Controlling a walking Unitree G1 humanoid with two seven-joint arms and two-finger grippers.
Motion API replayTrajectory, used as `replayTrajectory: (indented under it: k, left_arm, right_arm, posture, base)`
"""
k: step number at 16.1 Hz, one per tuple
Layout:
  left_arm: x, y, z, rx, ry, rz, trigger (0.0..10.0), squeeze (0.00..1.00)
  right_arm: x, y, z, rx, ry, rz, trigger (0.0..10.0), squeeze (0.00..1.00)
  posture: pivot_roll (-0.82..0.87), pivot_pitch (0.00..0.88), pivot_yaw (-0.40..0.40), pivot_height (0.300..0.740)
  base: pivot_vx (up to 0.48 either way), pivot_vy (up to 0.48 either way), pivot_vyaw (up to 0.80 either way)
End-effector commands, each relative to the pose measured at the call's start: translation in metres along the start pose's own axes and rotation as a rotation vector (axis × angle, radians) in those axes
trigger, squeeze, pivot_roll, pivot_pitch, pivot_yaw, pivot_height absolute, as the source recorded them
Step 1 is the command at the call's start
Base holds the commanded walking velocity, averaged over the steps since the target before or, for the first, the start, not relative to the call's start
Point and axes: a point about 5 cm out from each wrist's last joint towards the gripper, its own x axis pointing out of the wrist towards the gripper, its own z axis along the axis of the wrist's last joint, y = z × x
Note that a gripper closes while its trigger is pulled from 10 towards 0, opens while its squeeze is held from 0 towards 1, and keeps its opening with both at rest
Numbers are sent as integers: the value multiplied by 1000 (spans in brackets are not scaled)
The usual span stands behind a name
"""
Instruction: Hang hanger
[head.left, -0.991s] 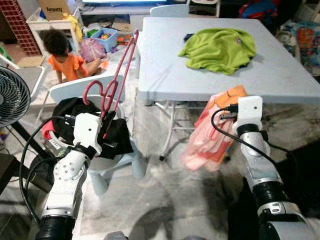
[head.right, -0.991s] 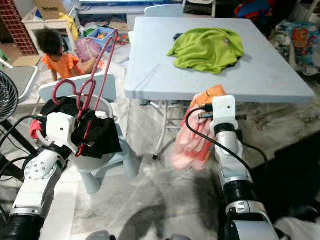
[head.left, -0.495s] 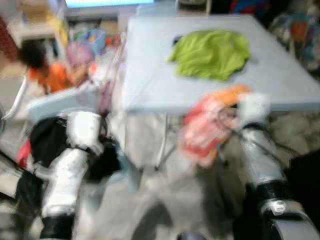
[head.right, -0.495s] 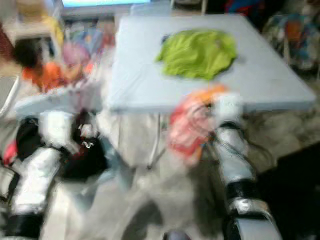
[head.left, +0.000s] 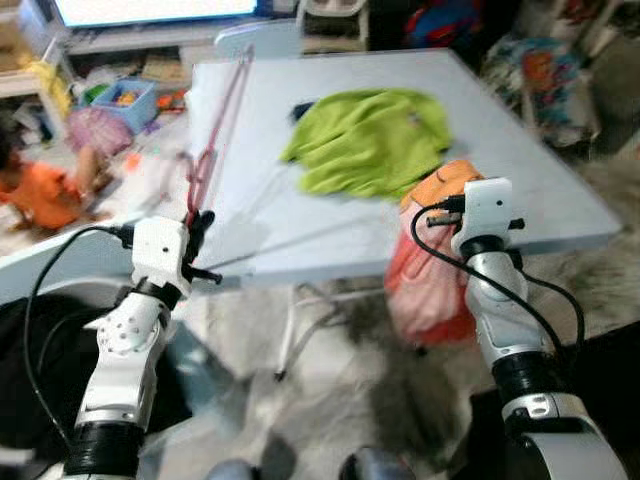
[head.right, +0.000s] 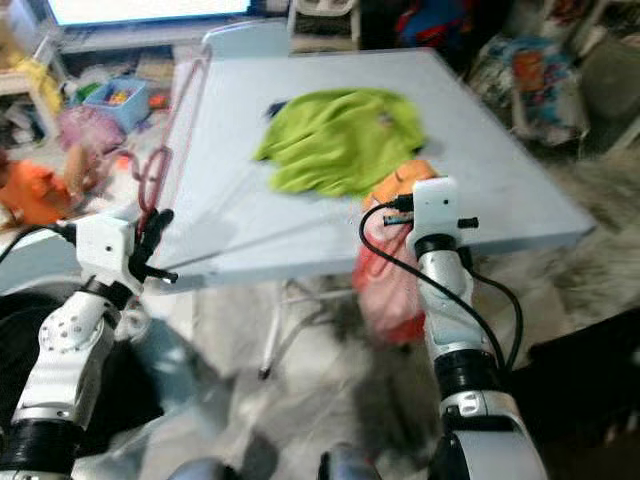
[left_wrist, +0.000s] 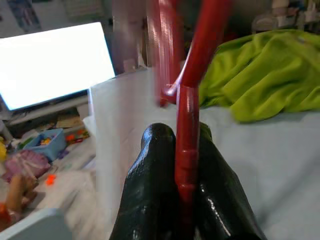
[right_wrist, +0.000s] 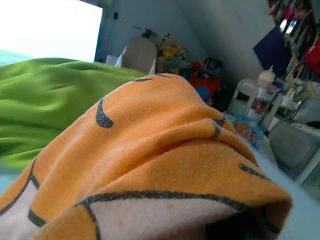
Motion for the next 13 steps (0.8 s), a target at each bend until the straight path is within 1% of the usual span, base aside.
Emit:
replayTrajectory:
  k: [1, 2, 3, 4, 6, 7, 8, 9, 10, 11, 12, 13]
  left_arm:
    - [0, 0, 1, 13, 0, -6, 10000, 0]
    - [1, -1, 1, 13, -2, -6, 10000, 0]
    - [1, -2, 2, 15, -1, -1, 10000, 0]
    - [1, -2, 2, 15, 0, 1, 10000, 0]
    - [-1, -3, 1, 20, 3, 16, 10000, 0]
    - [-2, -3, 1, 21, 4, 22, 10000, 0]
    - [-5, -1, 0, 26, 11, 35, 10000, 0]
    - [-8, 0, -2, 28, 18, 47, 10000, 0]
    - [-10, 0, -2, 29, 22, 56, 10000, 0]
    - [-10, 0, -2, 30, 23, 60, 10000, 0]
    - [-11, -1, -2, 31, 22, 61, 10000, 0]
    - [-11, -2, -2, 33, 22, 63, 10000, 0]
  right_arm:
    - [18, 3, 25, 38, -81, 0, 10000, 0]
    - [27, 5, 35, 53, -106, 10, 10000, 0]
    - [43, 10, 53, 92, -131, 45, 10000, 0]
    - [50, 12, 61, 118, -139, 69, 10000, 0]
    - [74, 31, 99, 122, -203, 203, 10000, 0]
    - [79, 36, 110, 121, -219, 233, 10000, 0]
    - [90, 42, 138, 130, -266, 273, 10000, 0]
    - [98, 39, 169, 136, -327, 249, 10000, 0]
    - [106, 29, 195, 207, -354, 197, 10000, 0]
    - [109, 23, 211, 218, -370, 165, 10000, 0]
    - [112, 16, 221, 203, -372, 128, 10000, 0]
    - [114, 8, 227, 209, -363, 87, 10000, 0]
  posture:
    - [-1, 15, -29, 740]
    - [4, 14, -34, 740]
    - [10, 14, -39, 740]
    - [20, 12, -49, 740]
    - [43, 10, -73, 740]
    - [48, 10, -79, 740]
    - [69, 9, -100, 740]
    - [80, 6, -110, 740]
    - [86, 5, -113, 740]
    - [97, 2, -122, 740]
    - [101, 0, -127, 740]
    - [107, 0, -134, 740]
  base:
    - [0, 0, 0]
    - [0, 0, 0]
    - [0, 0, 0]
    - [0, 0, 0]
    - [0, 0, 0]
    - [0, 0, 0]
    - [0, 0, 0]
    - [0, 0, 0]
    - [0, 0, 0]
    - [0, 0, 0]
    - [0, 0, 0]
    - [0, 0, 0]
